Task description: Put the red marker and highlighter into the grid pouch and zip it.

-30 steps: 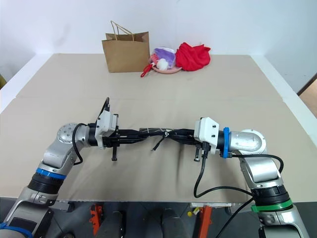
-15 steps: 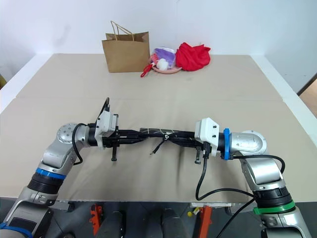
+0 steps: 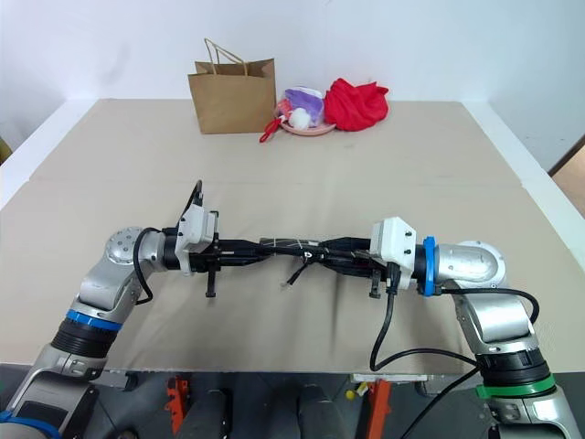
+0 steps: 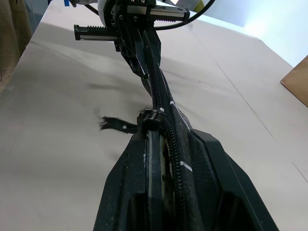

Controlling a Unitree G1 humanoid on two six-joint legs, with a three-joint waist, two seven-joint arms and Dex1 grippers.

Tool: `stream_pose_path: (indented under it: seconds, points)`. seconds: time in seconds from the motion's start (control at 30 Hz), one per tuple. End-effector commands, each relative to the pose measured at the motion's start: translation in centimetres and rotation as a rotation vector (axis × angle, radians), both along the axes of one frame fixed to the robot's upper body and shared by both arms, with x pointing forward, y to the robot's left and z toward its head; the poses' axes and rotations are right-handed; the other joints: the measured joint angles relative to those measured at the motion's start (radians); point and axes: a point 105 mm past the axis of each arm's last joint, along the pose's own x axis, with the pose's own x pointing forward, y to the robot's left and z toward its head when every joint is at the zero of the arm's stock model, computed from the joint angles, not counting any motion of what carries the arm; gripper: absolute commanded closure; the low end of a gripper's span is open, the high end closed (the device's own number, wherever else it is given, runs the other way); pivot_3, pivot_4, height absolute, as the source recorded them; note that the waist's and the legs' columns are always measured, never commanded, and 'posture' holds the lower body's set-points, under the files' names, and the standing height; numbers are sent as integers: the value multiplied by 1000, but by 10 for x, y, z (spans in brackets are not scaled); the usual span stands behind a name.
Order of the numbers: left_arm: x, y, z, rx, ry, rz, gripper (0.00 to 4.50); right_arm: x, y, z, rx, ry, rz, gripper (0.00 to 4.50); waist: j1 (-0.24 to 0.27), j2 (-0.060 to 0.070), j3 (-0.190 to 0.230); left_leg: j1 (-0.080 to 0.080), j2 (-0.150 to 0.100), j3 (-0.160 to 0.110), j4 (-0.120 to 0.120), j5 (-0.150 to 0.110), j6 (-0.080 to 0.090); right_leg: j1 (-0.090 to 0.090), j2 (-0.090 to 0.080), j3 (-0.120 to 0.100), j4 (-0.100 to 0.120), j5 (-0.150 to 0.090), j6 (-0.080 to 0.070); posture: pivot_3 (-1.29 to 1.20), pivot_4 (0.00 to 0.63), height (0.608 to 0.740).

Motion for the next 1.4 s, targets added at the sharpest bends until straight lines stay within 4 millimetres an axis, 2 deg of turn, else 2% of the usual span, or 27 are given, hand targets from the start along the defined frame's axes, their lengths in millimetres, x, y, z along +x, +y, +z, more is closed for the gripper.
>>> stream_pose_path:
  seconds: [0.03, 0.27, 0.57, 0.93, 1.4]
  points:
    - [0, 1, 8, -10, -44, -3, 4500, -9, 0, 14, 1, -47, 36, 3332, 0, 0, 0, 0, 0, 0, 0, 0, 0, 0, 0, 0, 0, 0, 0, 0, 150, 740]
    - [1, 0, 8, -8, -48, -5, 4500, -18, 7, 16, -8, -42, 79, 3332, 0, 0, 0, 0, 0, 0, 0, 0, 0, 0, 0, 0, 0, 0, 0, 0, 150, 740]
    - [2, -1, 8, -15, -47, -9, 4500, -14, 10, 8, -35, -67, 78, 3332, 0, 0, 0, 0, 0, 0, 0, 0, 0, 0, 0, 0, 0, 0, 0, 0, 150, 740]
    - [2, -2, 8, -27, -46, 0, 4500, -23, 31, 14, -42, -88, 151, 3332, 0, 0, 0, 0, 0, 0, 0, 0, 0, 0, 0, 0, 0, 0, 0, 0, 150, 740]
    - [2, -5, 9, -34, -49, -5, 4500, -19, 40, 11, -50, -83, 142, 3332, 0, 0, 0, 0, 0, 0, 0, 0, 0, 0, 0, 0, 0, 0, 0, 0, 150, 740]
